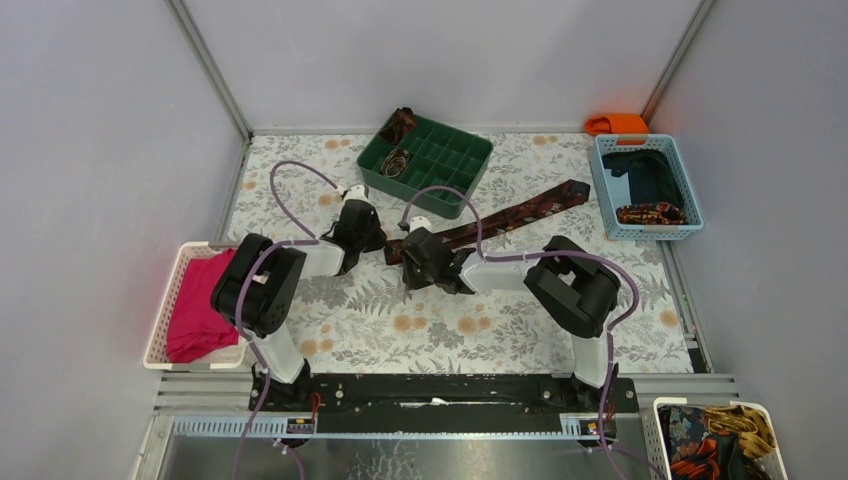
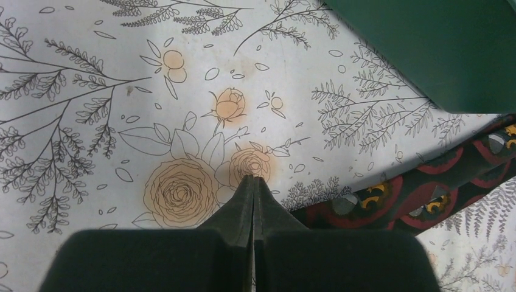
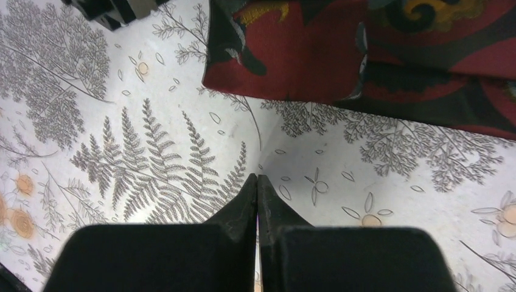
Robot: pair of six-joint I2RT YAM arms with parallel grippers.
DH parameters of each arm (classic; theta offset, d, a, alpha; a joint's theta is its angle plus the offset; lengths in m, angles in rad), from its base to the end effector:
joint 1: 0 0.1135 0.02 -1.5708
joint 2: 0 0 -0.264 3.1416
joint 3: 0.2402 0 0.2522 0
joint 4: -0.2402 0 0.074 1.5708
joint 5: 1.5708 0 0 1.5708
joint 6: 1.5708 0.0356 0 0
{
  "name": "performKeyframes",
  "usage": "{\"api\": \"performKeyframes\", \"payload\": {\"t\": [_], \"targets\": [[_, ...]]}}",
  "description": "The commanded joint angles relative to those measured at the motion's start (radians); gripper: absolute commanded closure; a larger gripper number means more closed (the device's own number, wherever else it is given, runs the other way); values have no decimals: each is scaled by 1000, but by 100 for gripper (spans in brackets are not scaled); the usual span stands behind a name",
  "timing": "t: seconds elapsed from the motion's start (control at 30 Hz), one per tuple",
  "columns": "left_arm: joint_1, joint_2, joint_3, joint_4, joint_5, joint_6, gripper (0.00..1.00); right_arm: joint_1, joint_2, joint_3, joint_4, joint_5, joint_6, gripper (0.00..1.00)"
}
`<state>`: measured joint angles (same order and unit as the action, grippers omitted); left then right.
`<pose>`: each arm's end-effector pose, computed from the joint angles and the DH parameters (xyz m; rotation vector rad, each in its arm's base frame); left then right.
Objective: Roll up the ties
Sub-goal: Roll the tie at the center of the board.
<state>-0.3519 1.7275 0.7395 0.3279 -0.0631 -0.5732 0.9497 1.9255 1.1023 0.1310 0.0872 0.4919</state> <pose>0.3130 -0.1125 0.1356 -0.2848 2.2468 -0.4309 0.2391 0.3288 0.1524 -0.4858 2.2972 0.6511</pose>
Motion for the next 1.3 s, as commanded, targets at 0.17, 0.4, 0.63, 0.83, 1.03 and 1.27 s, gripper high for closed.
{"api": "performKeyframes", "payload": {"t": [0.17,0.4,0.63,0.83,1.03,1.27], "targets": [[15,45,70,73,-50,97,100,8,86,38,24,29,50,100],[19,80,127,67,2,129,100,8,128,83,-24,58,55,100],[19,91,68,134,189,58,100,7,138,103,-57,114,56,100],[16,18,-3,75,177,36,100,6,166,147,-82,140,40,100],[14,-40,-24,4,148,43,100,3,201,186,-80,134,46,100],[16,7,21,-31,108,68,100,2,179,161,-74,129,54,100]]}}
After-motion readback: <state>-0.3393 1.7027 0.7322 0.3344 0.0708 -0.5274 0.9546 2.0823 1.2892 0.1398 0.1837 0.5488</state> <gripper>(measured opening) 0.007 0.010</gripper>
